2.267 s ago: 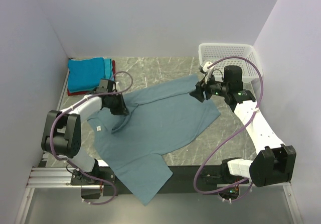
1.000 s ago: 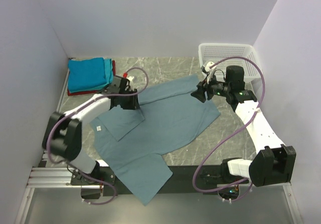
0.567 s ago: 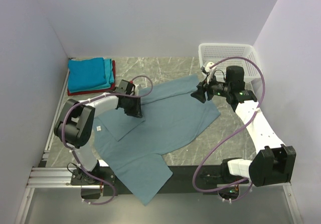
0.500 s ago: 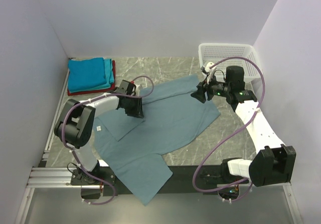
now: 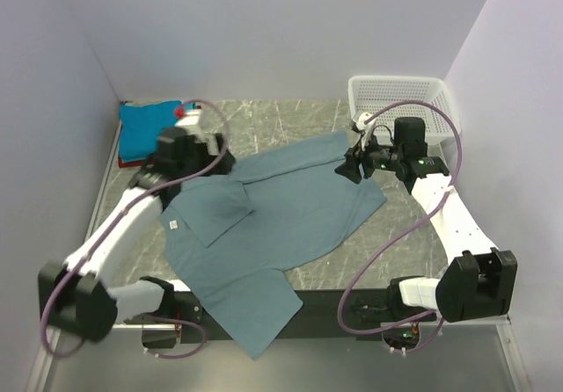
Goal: Fold and stack the t-shirts
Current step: Fold the tshirt
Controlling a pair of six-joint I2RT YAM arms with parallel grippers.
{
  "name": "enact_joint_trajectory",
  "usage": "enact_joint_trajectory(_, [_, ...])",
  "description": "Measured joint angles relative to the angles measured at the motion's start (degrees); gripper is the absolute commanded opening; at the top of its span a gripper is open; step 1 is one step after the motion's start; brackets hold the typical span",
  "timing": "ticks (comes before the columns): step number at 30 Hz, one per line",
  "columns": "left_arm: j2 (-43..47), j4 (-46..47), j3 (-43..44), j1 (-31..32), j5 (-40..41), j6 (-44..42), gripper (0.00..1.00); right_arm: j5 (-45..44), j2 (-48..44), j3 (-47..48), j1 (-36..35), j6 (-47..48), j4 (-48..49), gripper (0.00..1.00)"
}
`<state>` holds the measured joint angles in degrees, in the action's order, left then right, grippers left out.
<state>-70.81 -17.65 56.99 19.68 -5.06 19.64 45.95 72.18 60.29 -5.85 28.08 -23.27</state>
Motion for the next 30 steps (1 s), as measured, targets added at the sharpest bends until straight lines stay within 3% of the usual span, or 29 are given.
enact_joint_trajectory(4, [9.9, 4.1, -7.3, -10.7, -5.6, 3.1, 0.99, 3.1, 0.3, 0.0, 0.0, 7.4, -4.5, 0.64])
enact_joint_trajectory(7, [11.3, 4.6, -11.1, -14.6, -12.0, 4.2, 0.98, 6.8, 0.3, -0.2, 0.1, 18.8, -10.4, 0.67])
enact_joint_trajectory(13, [13.4, 4.4, -14.7, -12.1, -27.9, 4.8, 0.95, 11.7, -0.7, -5.1, 0.1, 49.9, -27.4, 0.72])
enact_joint_trajectory(18, [20.3, 4.5, -14.4, -1.5, -30.4, 2.3, 0.95, 15.5, 2.9, -3.3, -1.4, 63.6, -39.6, 0.63])
enact_joint_trajectory(22, [23.9, 4.4, -12.9, 2.1, -29.6, -0.4, 0.98, 15.8, 7.4, -2.9, -7.6, 63.8, -39.7, 0.63])
enact_joint_trajectory(27, [27.2, 4.5, -11.5, 2.1, -27.4, -0.9, 1.00, 10.6, 6.8, -4.6, -21.6, 52.2, -29.2, 0.71])
enact_joint_trajectory(30, [28.6, 4.1, -10.9, 2.1, -26.3, -0.9, 1.00, 7.8, 6.9, -4.8, -26.3, 47.1, -25.2, 0.77])
